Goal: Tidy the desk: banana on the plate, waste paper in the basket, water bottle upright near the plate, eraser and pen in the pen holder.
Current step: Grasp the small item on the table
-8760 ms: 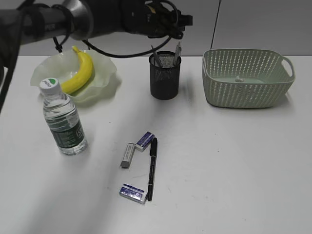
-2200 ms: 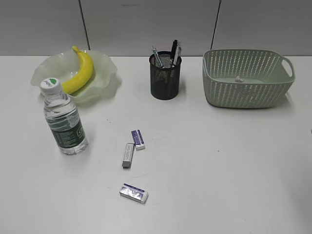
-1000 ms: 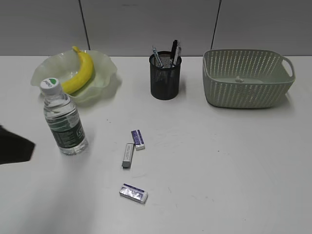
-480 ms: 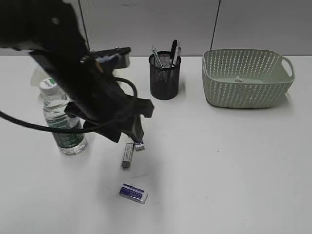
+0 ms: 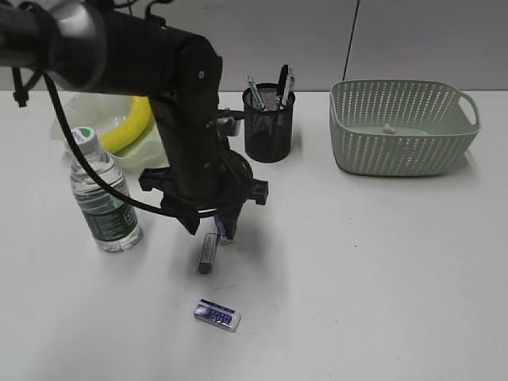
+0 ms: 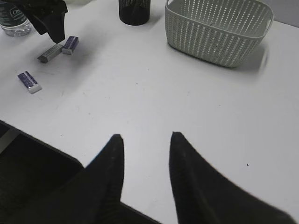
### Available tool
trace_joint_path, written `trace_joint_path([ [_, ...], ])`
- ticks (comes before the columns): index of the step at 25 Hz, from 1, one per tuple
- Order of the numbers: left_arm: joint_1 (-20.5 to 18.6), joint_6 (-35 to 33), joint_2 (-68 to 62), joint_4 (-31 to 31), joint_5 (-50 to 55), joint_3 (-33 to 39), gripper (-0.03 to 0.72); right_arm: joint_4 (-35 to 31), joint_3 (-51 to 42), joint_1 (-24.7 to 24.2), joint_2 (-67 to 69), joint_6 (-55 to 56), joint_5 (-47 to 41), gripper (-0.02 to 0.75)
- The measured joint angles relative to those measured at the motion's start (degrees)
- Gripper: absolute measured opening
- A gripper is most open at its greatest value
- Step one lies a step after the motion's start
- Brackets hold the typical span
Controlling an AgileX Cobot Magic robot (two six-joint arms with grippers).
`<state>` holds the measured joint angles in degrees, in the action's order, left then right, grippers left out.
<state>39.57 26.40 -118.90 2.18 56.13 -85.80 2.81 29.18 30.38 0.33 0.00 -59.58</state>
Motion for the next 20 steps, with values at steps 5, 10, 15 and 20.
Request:
trace_joint_path([
  [5,0.0,0.0,-3.8,-1.2,2.5,-0.4,0.416,0.0,0.0,0.0,0.0,0.0,0.0,0.276],
  [10,0.0,0.0,-5.9,-1.4,0.3,-0.4,0.385,0.1,0.0,0.0,0.0,0.0,0.0,0.276],
  [15,0.0,-0.1,-6.8,-3.0,-0.2,-0.8,0.200,0.1,0.0,0.0,0.0,0.0,0.0,0.275],
  [20,0.4,-0.6,-6.0,-3.2,1.2,-1.6,0.142,0.1,0.0,0.0,0.0,0.0,0.1,0.276],
])
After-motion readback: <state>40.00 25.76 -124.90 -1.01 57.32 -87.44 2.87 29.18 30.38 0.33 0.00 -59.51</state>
